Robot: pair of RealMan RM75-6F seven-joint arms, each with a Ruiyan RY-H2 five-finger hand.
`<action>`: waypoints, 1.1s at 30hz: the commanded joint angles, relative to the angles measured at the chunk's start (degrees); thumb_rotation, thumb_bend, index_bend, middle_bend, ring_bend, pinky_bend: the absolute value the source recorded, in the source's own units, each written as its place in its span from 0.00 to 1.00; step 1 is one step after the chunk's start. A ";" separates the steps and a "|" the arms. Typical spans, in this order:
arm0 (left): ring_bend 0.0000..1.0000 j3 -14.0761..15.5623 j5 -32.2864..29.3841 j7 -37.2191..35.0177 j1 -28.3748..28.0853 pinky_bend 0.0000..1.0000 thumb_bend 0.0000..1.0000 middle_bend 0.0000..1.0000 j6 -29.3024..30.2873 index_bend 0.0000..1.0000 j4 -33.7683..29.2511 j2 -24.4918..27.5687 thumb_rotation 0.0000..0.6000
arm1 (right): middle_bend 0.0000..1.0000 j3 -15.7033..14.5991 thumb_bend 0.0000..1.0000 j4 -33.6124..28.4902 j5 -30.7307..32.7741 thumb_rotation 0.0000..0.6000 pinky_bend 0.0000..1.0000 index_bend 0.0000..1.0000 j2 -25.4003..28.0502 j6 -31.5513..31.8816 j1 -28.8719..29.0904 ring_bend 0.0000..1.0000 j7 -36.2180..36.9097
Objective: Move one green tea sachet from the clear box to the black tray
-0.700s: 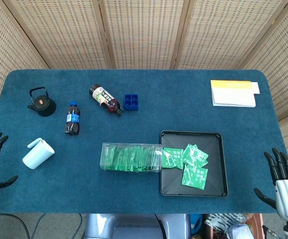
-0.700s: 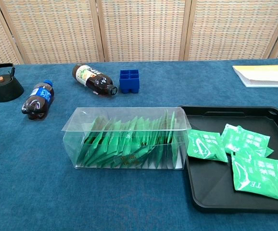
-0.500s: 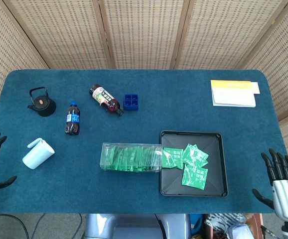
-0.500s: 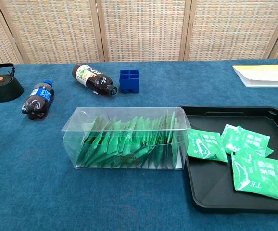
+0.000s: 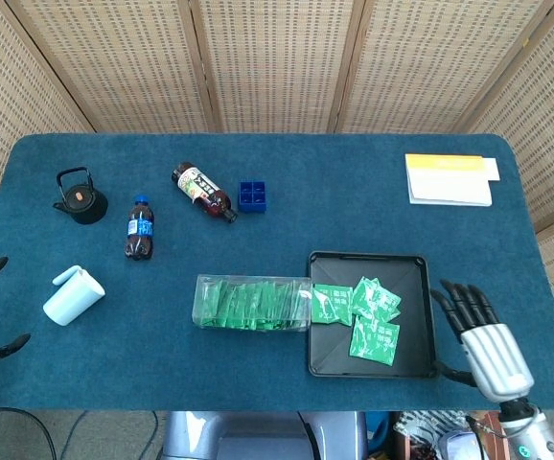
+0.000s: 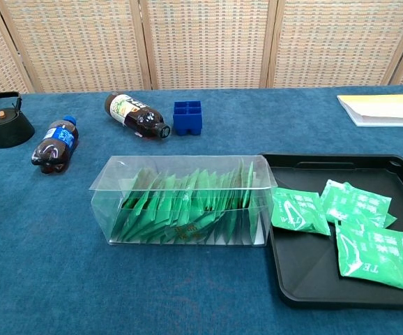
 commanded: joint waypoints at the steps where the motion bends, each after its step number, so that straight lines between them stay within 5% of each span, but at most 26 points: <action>1: 0.00 -0.60 -1.44 0.24 -0.46 0.00 0.11 0.00 -0.79 0.00 0.13 -0.20 1.00 | 0.00 5.51 0.00 -7.60 2.63 1.00 0.00 0.07 -0.24 -17.73 14.78 0.00 3.53; 11: 0.00 -1.50 -4.50 -0.21 -1.78 0.00 0.11 0.00 -3.56 0.00 0.75 -0.37 1.00 | 0.00 13.01 0.16 -4.36 21.07 1.00 0.00 0.16 -13.12 -30.50 28.94 0.00 1.23; 18: 0.00 -1.86 -5.17 -0.72 -2.45 0.00 0.11 0.00 -4.53 0.00 1.20 -0.46 1.00 | 0.00 13.67 0.26 -3.09 32.86 1.00 0.00 0.25 -20.44 -31.56 35.24 0.00 -7.39; 27: 0.00 -2.04 -5.38 -2.12 -2.68 0.00 0.11 0.00 -4.87 0.00 1.62 -0.13 1.00 | 0.00 14.08 0.35 3.32 43.94 1.00 0.00 0.25 -29.35 -27.81 42.61 0.00 -17.88; 33: 0.00 -2.05 -5.49 -2.99 -2.73 0.00 0.11 0.00 -5.09 0.00 1.72 0.20 1.00 | 0.00 12.81 0.38 5.22 47.07 1.00 0.00 0.25 -31.18 -26.25 44.29 0.00 -20.68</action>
